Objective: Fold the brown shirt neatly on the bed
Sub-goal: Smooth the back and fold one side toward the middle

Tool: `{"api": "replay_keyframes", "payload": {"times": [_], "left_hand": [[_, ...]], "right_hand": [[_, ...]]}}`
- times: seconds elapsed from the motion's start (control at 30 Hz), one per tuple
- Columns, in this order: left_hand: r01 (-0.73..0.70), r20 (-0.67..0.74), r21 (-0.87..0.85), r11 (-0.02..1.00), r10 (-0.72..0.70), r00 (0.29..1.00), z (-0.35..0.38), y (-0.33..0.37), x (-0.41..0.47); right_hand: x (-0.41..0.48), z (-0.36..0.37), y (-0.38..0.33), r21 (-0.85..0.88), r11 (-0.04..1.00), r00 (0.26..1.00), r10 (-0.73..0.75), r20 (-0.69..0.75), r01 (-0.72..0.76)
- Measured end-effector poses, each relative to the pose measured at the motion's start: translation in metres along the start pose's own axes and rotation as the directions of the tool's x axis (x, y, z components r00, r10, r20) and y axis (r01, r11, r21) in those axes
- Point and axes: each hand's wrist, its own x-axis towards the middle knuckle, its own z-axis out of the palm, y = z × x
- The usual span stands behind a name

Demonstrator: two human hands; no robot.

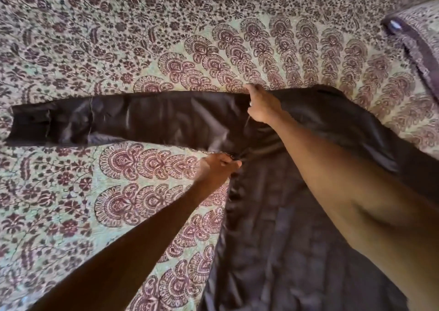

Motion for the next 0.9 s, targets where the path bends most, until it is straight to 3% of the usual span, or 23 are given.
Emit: {"api": "replay_keyframes", "payload": {"times": [0.13, 0.23, 0.33, 0.43, 0.53, 0.63, 0.77, 0.9], "left_hand": [[0.138, -0.091, -0.045, 0.989, -0.141, 0.986, 0.022, 0.023, 0.009], [0.166, -0.169, -0.203, 0.965, -0.202, 0.965, 0.03, 0.042, -0.001], [0.101, -0.286, -0.135, 0.986, -0.136, 0.949, 0.038, 0.062, -0.016], [0.043, -0.309, -0.063, 0.997, -0.061, 0.949, 0.056, 0.076, -0.03], [0.038, -0.28, -0.038, 0.999, -0.047, 0.959, 0.086, 0.089, -0.04], [0.106, -0.205, -0.074, 0.992, -0.119, 0.971, 0.124, 0.093, -0.042], [0.163, -0.079, -0.185, 0.969, -0.18, 0.98, 0.165, 0.099, -0.044], [0.184, -0.047, -0.234, 0.954, -0.201, 0.979, 0.189, 0.11, -0.044]], "right_hand": [[0.01, -0.007, 0.018, -0.042, 0.999, 0.999, -0.035, -0.008, 0.034], [0.009, -0.017, 0.03, -0.003, 0.996, 0.993, -0.086, -0.086, 0.086], [0.007, -0.033, 0.049, 0.067, 0.983, 0.977, -0.159, -0.145, 0.17], [0.0, -0.053, 0.078, 0.138, 0.962, 0.969, -0.221, -0.108, 0.235], [-0.01, -0.068, 0.115, 0.166, 0.958, 0.972, -0.228, -0.048, 0.233], [-0.019, -0.071, 0.154, 0.158, 0.971, 0.983, -0.182, -0.007, 0.181], [-0.031, -0.068, 0.192, 0.14, 0.983, 0.992, -0.118, -0.038, 0.123], [-0.039, -0.054, 0.215, 0.149, 0.986, 0.995, -0.069, -0.075, 0.08]]}}
